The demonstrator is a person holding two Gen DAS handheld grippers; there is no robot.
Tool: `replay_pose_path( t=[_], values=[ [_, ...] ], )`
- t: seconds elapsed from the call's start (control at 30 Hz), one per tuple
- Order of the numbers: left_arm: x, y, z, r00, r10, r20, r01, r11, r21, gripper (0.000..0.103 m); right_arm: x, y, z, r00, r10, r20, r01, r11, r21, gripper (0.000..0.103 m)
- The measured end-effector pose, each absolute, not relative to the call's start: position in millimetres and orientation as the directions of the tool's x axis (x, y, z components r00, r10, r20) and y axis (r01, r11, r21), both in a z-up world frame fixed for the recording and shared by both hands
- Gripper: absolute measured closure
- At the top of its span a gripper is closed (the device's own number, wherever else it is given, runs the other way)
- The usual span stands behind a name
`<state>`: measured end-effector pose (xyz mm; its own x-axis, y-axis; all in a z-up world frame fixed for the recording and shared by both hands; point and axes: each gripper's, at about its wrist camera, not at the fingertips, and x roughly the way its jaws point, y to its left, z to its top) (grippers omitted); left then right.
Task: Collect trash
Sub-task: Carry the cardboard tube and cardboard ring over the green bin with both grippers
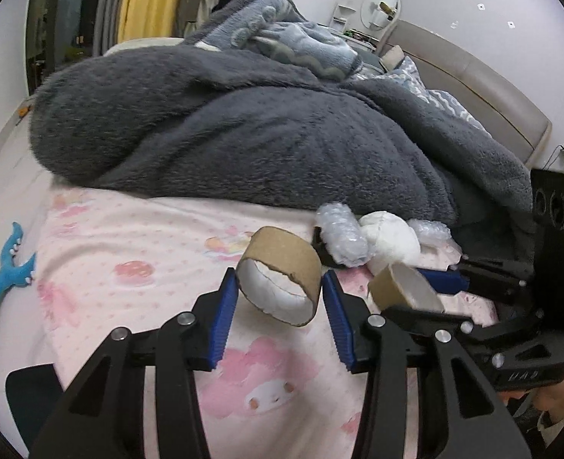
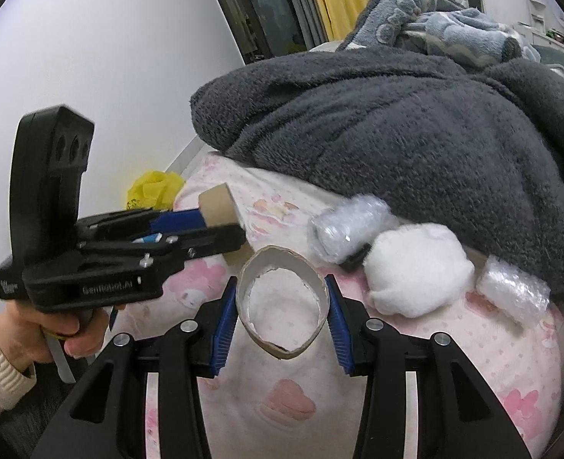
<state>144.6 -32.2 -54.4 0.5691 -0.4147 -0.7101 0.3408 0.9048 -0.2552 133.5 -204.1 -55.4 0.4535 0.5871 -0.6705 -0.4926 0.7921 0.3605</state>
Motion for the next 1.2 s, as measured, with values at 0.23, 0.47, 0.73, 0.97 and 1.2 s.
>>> replay_pose_path(
  t=[0.23,0.47,0.73,0.97,1.2],
  values=[
    [129,-12,-59,0.584,-0.347,-0.734,0.3,0.932,-0.202,0.055,135,-192,-34,0.466,0.597,-0.652,-0.501,0.786,0.362,0.059],
    [121,21,-57,0.61,-0.3,-0.733,0.231,0.953,-0.198,0.055,137,-173,-21,0.457,0.612,-0.645,-0.521,0.772,0.364,0.059],
    [111,61,-62,0.631,-0.237,-0.739,0.145,0.971,-0.188,0.055,130,-149,-11,0.444,0.611,-0.655,-0.543,0.765,0.346,0.058],
    [104,88,-71,0.631,-0.202,-0.749,0.102,0.979,-0.178,0.055,127,-129,-6,0.436,0.61,-0.661,-0.561,0.759,0.33,0.058],
    [98,120,-75,0.639,-0.181,-0.747,0.048,0.979,-0.197,0.055,127,-107,-2,0.42,0.616,-0.666,-0.58,0.747,0.326,0.058]
  ],
)
